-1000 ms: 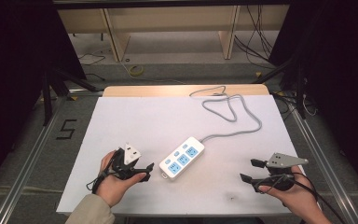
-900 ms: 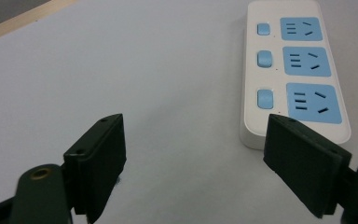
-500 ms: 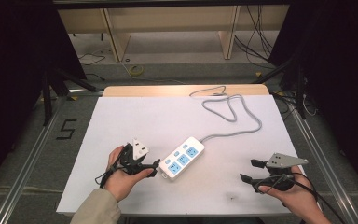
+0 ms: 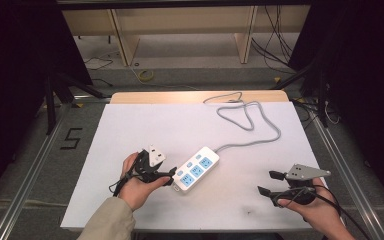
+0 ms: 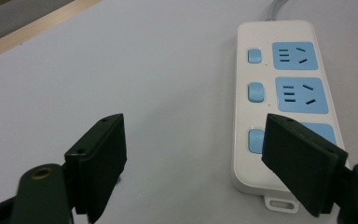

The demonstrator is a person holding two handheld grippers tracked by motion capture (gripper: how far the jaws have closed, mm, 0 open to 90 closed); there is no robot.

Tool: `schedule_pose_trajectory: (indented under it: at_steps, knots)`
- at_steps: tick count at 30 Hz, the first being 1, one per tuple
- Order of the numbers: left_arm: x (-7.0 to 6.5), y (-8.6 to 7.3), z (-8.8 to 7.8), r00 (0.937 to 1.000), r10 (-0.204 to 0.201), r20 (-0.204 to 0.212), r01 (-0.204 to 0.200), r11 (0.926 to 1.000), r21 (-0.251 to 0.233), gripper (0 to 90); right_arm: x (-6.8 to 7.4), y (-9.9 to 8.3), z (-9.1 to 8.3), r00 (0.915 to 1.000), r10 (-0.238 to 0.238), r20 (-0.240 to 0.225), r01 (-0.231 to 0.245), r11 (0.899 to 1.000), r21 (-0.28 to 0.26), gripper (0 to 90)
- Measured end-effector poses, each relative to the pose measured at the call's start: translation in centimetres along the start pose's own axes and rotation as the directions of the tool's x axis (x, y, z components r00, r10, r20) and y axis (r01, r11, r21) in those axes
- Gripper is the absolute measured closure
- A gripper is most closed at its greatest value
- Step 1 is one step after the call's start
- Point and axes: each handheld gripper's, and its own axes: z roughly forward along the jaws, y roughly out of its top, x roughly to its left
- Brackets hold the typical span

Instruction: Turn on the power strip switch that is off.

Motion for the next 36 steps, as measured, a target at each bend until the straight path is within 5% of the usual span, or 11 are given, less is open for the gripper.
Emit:
schedule_pose_trajectory:
  at_steps: [6, 25, 36]
  knots:
    - [-0.2, 0.6, 0.1, 0.9999, -0.002, -0.011, 0.002, 0.9999, -0.011, 31.6, 0.0, 0.0, 0.0, 1.0, 0.001, 0.0, -0.001, 1.0, 0.0, 29.0]
    - [-1.0, 2.0, 1.0, 0.999, 0.032, 0.032, -0.032, 0.9995, 0.0, 86.0, 0.0, -0.2, -0.1, 1.0, 0.006, 0.0, -0.006, 1.0, -0.001, 29.0]
    - [-1.4, 2.7, 1.2, 0.9985, -0.004, 0.054, 0.004, 1.0, 0.001, 89.6, 0.0, -0.2, -0.1, 1.0, 0.007, 0.0, -0.007, 1.0, -0.001, 29.0]
